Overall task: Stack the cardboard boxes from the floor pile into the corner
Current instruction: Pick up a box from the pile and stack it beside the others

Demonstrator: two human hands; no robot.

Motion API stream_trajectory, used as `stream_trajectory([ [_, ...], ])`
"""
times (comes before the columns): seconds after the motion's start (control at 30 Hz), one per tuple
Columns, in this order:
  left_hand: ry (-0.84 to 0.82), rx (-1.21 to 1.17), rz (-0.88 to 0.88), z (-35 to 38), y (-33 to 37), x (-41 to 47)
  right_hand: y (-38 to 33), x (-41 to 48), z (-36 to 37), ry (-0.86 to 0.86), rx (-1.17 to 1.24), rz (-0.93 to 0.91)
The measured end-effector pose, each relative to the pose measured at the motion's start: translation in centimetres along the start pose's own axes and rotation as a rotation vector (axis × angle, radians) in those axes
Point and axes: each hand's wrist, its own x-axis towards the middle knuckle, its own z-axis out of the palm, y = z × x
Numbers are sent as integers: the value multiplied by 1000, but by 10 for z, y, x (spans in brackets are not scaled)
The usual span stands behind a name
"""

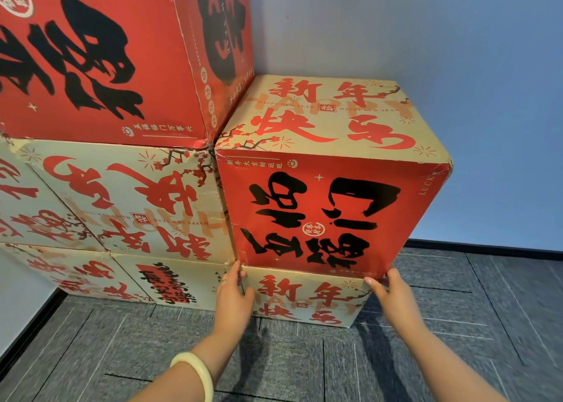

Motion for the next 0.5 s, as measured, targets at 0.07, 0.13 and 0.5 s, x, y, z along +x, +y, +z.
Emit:
stream_trajectory([
  [0.07,15,-1,-2,1,0,1,0,-1,0,3,-1,-4],
  [0.13,30,-2,-3,2,-1,2,1,-1,1,11,-39,-20],
  [0.5,49,-35,-16,-1,-2,5,-1,-2,3,27,-92,-38],
])
